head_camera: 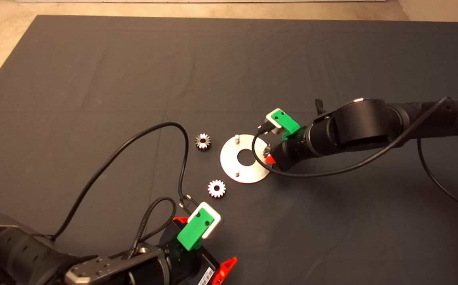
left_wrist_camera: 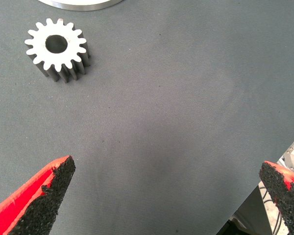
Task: Install three planetary gears onto the carrier pins
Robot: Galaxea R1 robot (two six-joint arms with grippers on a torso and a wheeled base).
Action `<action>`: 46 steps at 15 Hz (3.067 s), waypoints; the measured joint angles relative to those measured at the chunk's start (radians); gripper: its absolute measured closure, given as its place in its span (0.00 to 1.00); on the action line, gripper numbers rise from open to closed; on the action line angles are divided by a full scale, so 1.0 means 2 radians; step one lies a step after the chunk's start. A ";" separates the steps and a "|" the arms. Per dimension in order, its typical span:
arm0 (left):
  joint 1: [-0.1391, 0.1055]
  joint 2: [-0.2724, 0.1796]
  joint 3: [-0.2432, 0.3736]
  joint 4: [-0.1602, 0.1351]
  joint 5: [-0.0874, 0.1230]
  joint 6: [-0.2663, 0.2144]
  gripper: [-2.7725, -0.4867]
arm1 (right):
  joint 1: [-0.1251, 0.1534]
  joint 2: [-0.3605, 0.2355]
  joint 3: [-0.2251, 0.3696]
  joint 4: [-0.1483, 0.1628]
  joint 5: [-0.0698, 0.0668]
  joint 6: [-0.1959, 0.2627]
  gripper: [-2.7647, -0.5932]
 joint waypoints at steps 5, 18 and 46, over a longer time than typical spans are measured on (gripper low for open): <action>0.000 -0.003 0.000 0.000 0.000 0.000 0.01 | 0.000 0.007 -0.007 0.000 0.002 -0.004 0.81; 0.000 -0.003 0.000 0.000 0.000 0.000 0.01 | 0.001 0.003 -0.009 0.000 -0.003 -0.021 0.81; 0.000 -0.003 0.000 0.000 0.000 0.000 0.01 | -0.001 0.013 -0.034 0.004 -0.004 -0.038 0.81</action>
